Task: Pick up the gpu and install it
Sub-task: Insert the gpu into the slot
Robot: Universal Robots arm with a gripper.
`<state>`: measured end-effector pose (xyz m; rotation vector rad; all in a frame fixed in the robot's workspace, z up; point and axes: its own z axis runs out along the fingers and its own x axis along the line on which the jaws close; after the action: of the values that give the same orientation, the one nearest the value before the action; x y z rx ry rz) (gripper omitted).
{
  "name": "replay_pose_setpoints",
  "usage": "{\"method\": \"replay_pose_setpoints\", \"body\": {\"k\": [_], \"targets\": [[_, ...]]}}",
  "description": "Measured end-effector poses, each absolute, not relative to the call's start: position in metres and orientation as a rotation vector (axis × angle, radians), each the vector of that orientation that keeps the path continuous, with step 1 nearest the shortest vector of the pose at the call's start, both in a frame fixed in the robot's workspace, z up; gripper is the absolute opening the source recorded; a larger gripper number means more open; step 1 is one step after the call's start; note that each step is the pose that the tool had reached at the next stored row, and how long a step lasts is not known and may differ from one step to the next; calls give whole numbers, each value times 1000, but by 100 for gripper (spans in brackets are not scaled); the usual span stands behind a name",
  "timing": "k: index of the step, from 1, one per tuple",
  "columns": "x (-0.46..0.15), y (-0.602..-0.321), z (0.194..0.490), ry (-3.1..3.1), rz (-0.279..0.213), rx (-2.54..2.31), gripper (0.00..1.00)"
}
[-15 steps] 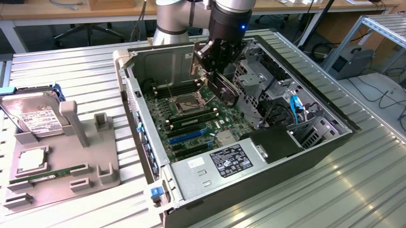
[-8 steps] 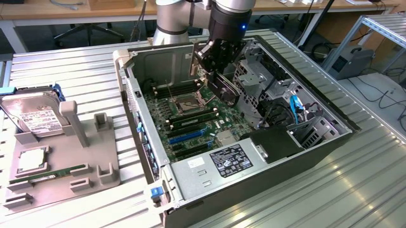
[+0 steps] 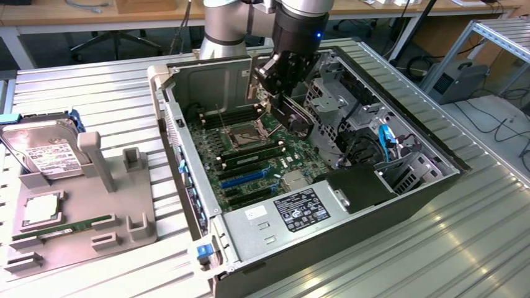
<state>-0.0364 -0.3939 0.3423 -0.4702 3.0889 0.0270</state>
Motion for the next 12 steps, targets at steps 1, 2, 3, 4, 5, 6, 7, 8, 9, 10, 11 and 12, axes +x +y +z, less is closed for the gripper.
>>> {"method": "replay_pose_setpoints", "body": {"k": [1, 2, 3, 4, 5, 6, 7, 8, 9, 10, 11, 12], "targets": [[-36, -394, 342, 3088, 27, -479, 27], [-36, -394, 342, 3087, 27, -485, 27], [-36, -394, 342, 3086, 27, -491, 27], [-36, -394, 342, 3085, 27, -497, 27], [-36, -394, 342, 3084, 27, -504, 27], [-36, -394, 342, 3083, 27, -511, 27], [-36, -394, 342, 3082, 27, -516, 27], [-36, -394, 342, 3081, 27, -522, 27], [-36, -394, 342, 3080, 28, -528, 27], [-36, -394, 342, 3079, 28, -534, 27], [-36, -394, 342, 3078, 28, -540, 27], [-36, -394, 342, 3077, 28, -545, 27]]}}
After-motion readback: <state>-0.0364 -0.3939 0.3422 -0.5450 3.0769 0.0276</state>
